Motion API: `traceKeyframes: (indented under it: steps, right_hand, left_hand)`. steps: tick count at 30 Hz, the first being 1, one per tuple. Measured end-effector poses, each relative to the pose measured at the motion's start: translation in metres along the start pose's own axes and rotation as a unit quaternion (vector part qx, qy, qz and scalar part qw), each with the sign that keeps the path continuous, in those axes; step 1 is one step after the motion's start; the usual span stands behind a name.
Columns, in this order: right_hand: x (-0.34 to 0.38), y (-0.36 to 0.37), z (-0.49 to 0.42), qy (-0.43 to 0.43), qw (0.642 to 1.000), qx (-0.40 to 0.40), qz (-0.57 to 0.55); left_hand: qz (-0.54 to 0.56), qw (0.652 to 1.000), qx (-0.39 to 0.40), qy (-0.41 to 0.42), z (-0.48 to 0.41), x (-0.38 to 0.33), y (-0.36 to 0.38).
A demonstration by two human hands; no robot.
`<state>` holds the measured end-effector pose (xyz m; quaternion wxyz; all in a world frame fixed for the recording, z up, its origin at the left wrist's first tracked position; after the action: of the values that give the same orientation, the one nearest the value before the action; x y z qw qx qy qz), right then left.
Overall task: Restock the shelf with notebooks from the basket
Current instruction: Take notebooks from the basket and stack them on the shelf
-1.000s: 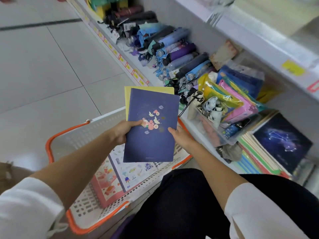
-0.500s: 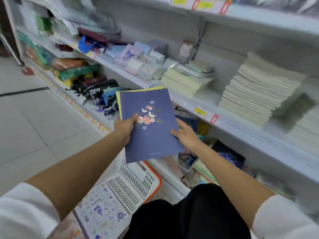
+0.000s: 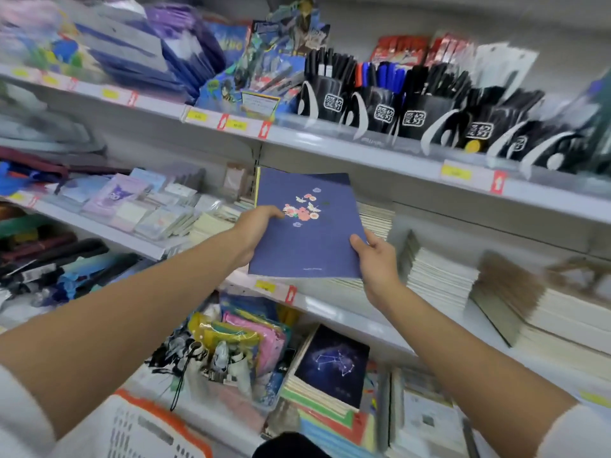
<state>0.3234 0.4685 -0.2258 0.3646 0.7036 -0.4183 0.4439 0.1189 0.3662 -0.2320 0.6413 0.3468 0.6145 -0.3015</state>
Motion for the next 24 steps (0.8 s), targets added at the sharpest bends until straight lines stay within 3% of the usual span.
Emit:
traceKeyframes:
  steps: [3,7,11,14,16,20,24]
  right_hand:
    - [0.011,-0.022,-0.017,0.008,0.998,-0.056,-0.026]
    - [0.013,-0.042,-0.041,0.022,0.992,-0.112,-0.045]
    - [0.005,-0.054,-0.064,0.076,0.982,-0.168,-0.049]
    - [0.013,-0.058,-0.075,0.09,0.981,-0.162,-0.05]
    - [0.023,-0.057,-0.078,0.088,0.986,-0.133,-0.056]
    - [0.029,-0.066,-0.092,0.039,0.994,-0.101,-0.023]
    - [0.024,-0.093,-0.098,-0.06,0.969,-0.222,0.09]
  left_hand:
    - [-0.019,1.0,0.011,0.012,-0.01,-0.013,0.023]
    - [0.066,0.995,0.07,0.001,-0.021,-0.02,0.044]
    - [0.102,0.991,0.071,0.043,-0.035,-0.026,0.051]
    - [0.126,0.985,0.097,0.072,-0.041,-0.035,0.063]
    - [0.114,0.986,0.07,0.096,-0.05,-0.041,0.064]
    - [0.098,0.987,0.03,0.126,-0.068,-0.045,0.068]
    - [0.069,0.988,0.007,0.135,-0.087,-0.045,0.082]
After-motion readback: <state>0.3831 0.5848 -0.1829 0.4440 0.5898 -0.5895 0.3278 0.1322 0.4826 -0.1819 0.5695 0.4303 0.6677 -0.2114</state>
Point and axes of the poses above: each hand's wrist, its own z-axis away from the middle knuckle, its own y-axis out of the palm, x = y × z, the point moved 8 cm from there along -z, towards the middle knuckle, and after that the axes turned 6 degrees about -z, right-handed, at the moved point
